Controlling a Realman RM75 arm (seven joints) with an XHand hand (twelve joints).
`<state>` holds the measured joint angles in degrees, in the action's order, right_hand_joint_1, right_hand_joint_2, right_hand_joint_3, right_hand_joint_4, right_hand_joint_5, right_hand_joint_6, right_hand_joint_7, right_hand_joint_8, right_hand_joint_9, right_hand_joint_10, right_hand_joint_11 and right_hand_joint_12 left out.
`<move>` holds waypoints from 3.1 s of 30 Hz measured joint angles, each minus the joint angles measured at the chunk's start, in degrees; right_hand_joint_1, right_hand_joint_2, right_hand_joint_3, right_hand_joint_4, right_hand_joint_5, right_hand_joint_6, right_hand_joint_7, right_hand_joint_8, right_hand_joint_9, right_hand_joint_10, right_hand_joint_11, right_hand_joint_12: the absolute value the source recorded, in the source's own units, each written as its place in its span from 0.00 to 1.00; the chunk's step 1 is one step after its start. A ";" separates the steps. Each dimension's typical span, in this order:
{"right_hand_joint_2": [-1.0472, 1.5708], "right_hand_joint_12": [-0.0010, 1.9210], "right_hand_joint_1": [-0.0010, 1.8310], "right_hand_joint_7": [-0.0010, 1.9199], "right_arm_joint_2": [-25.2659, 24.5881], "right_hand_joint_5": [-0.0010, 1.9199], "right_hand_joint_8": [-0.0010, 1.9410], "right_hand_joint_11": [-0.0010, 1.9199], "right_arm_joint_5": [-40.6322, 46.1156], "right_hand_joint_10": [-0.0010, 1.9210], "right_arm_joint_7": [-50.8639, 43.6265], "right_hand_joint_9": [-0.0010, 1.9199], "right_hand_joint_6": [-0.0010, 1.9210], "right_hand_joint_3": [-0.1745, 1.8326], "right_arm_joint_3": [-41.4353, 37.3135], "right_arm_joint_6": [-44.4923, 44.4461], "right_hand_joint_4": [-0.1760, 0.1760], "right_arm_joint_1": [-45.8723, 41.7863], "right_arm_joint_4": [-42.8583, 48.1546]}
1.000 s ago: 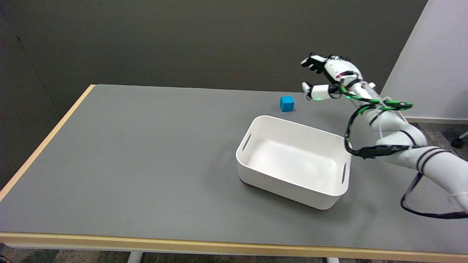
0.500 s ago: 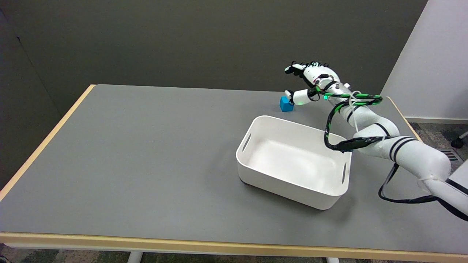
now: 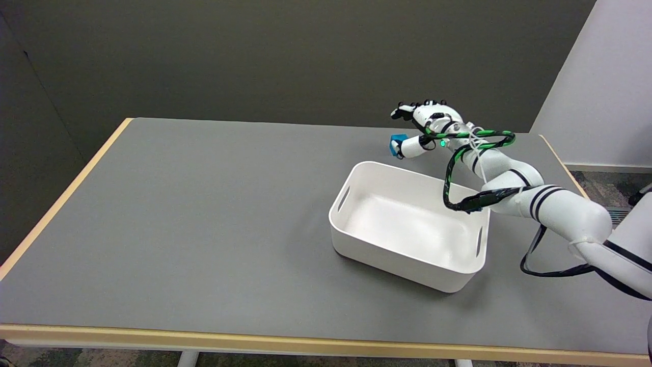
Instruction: Pick up blue wooden cube.
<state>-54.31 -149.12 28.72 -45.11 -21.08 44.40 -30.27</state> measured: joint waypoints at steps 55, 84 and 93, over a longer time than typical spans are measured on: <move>0.66 0.62 0.30 0.19 -6.42 0.13 0.20 0.07 0.03 0.38 -3.98 0.17 0.25 0.55 1.68 4.51 0.82 5.44 11.23; 0.66 0.63 0.31 0.20 -8.29 0.13 0.21 0.08 0.09 0.40 -4.70 0.18 0.26 0.55 0.94 5.60 0.83 5.34 12.02; 0.67 0.63 0.35 0.19 -8.34 0.13 0.24 0.09 0.08 0.40 -4.80 0.19 0.29 0.59 0.88 5.86 0.84 5.27 12.04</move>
<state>-62.65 -149.04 23.92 -44.24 -15.22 49.67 -18.23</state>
